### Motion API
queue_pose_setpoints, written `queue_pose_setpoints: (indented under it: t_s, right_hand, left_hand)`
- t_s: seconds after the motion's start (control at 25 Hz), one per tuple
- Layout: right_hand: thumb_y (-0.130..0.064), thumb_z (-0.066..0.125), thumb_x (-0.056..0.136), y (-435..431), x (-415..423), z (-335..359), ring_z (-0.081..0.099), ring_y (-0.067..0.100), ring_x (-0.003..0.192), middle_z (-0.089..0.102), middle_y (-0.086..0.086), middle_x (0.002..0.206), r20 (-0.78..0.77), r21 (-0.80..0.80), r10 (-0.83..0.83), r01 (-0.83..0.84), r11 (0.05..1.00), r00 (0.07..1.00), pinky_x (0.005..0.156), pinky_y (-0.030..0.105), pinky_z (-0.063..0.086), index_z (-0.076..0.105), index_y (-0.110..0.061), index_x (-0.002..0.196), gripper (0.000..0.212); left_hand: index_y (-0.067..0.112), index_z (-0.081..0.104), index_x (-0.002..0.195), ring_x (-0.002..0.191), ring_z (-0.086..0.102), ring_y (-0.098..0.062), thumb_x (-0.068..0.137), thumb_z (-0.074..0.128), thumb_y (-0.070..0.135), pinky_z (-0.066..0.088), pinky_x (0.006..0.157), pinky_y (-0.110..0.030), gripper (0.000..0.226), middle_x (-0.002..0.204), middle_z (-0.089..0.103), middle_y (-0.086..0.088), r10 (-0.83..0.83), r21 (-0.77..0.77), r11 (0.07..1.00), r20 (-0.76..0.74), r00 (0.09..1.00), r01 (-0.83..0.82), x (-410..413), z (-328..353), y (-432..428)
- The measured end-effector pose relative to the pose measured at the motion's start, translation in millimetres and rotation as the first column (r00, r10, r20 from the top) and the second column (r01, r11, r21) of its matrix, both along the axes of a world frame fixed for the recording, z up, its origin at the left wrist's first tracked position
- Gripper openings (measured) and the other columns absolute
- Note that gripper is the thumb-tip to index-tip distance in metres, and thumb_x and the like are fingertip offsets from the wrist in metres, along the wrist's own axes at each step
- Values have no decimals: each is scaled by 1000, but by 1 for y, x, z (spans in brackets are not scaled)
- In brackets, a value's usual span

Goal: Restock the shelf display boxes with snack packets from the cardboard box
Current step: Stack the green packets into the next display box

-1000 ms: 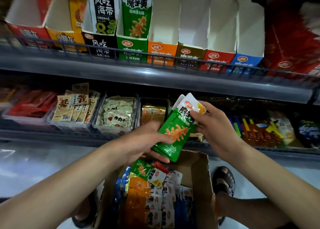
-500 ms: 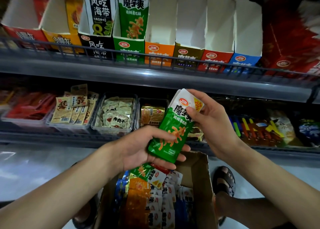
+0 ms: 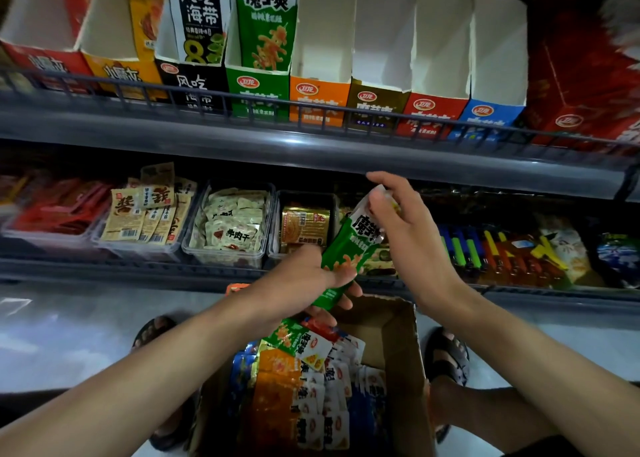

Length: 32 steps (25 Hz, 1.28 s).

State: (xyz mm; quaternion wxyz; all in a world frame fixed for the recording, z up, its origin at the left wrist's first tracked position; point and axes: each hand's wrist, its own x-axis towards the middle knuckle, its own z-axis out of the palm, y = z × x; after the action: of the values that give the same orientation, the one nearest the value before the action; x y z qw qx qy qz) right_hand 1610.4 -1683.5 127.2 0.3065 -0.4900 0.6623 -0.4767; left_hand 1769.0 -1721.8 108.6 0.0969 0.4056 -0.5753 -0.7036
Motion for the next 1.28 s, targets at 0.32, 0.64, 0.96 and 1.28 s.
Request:
queue_pose_setpoints:
  t_s: [0.32,0.64,0.96,1.28]
  right_hand:
    - [-34,46,103,-6,13,3,45,17,73,48,-3,74,218,26,-25,20,999,976,73,39,39,52,-23,75,31]
    - [-39,45,103,-8,2,18,60,4,72,61,-6,76,171,74,69,-83,994,983,69,17,50,58,-17,85,32]
    - [-23,57,96,-8,-20,27,71,22,94,75,8,103,345,201,101,-179,963,933,75,24,57,69,-9,106,21]
    - [-23,67,88,-33,-7,74,67,13,86,75,9,104,365,126,167,-226,966,916,55,16,50,70,-11,103,19]
  left_hand:
    - [6,59,106,88,69,-21,97,57,21,58,61,-36,18,95,71,-6,-13,-226,973,154,988,48,-5,-2,0]
    - [10,62,108,86,71,-23,95,61,22,58,60,-35,18,91,74,-6,-10,-148,989,73,997,21,4,4,-8]
    - [6,62,118,97,70,-30,93,62,22,60,66,-36,30,104,73,-15,-112,59,991,-125,986,120,22,26,-30]
    - [2,64,114,94,70,-31,90,65,19,61,64,-36,30,104,72,-19,-116,26,992,-230,966,125,32,65,-55]
